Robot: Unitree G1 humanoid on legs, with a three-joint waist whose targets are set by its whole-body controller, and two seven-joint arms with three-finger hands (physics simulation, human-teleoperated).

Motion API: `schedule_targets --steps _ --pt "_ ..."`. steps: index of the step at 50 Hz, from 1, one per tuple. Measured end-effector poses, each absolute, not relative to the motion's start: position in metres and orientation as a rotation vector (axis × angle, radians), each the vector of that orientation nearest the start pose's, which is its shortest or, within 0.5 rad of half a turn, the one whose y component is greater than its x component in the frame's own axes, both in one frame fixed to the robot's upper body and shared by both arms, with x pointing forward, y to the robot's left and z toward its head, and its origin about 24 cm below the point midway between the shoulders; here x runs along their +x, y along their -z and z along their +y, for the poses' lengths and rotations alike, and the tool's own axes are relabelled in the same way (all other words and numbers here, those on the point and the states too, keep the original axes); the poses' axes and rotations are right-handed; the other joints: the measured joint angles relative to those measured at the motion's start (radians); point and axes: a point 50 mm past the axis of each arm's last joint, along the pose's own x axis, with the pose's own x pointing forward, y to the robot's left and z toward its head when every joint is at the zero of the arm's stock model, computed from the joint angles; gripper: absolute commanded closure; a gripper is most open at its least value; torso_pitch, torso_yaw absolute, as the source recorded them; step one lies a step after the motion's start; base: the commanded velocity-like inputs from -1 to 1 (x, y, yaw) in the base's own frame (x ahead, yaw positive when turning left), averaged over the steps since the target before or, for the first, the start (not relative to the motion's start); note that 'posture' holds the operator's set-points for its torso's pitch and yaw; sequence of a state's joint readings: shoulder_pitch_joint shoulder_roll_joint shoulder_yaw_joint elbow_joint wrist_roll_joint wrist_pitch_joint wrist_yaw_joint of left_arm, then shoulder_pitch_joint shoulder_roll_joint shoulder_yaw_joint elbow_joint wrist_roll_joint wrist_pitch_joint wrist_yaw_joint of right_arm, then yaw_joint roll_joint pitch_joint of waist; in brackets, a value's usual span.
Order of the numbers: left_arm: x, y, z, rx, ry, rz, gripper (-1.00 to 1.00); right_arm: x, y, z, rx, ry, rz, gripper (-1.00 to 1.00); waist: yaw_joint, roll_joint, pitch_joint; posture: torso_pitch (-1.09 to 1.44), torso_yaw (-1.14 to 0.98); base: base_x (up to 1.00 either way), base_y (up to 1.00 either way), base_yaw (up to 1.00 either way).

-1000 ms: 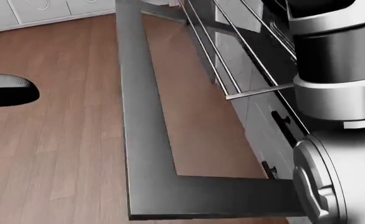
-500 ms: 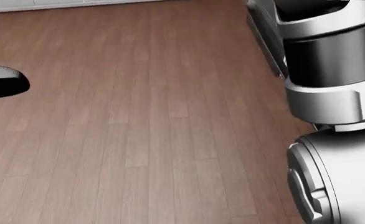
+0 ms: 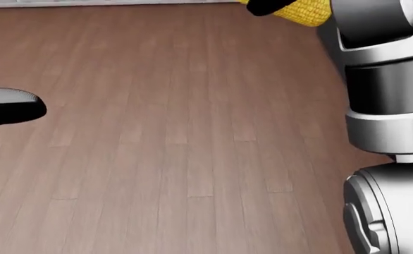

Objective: Pick the corn from the top rack in the oven and place it on the plate on the counter.

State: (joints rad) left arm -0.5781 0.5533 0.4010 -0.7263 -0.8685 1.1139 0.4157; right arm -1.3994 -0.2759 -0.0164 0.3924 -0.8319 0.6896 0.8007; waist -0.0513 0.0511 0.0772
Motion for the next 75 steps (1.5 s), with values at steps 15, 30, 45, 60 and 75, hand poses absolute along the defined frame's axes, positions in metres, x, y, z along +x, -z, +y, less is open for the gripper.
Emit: schedule_targets --steps 15,30,45,60,75 --pt "0.248 -0.266 0.191 0.020 0.035 -0.184 -1.00 0.373 -0.335 -0.163 -0.815 -0.097 0.067 1.00 0.011 -0.051 -0.003 0.00 0.00 1.00 0.00 0.00" --pt "0.251 -0.225 0.216 -0.017 -0.073 -0.133 -1.00 0.359 -0.345 -0.157 -0.772 -0.109 -0.068 0.99 0.086 0.019 -0.024 0.00 0.00 1.00 0.00 0.00" --pt "0.249 -0.240 0.211 0.006 -0.045 -0.184 -1.00 0.358 -0.337 -0.174 -0.732 -0.049 -0.068 0.99 0.036 -0.073 -0.030 0.00 0.00 1.00 -0.01 0.00" --pt "0.246 -0.249 0.211 0.011 -0.063 -0.233 -1.00 0.350 -0.343 -0.175 -0.728 -0.047 -0.114 0.99 0.089 0.018 -0.050 0.00 0.00 1.00 -0.02 0.00" --pt "0.244 -0.253 0.208 0.014 -0.052 -0.247 -1.00 0.343 -0.358 -0.177 -0.733 -0.037 -0.157 1.00 0.036 -0.064 -0.054 0.00 0.00 1.00 -0.02 0.00"
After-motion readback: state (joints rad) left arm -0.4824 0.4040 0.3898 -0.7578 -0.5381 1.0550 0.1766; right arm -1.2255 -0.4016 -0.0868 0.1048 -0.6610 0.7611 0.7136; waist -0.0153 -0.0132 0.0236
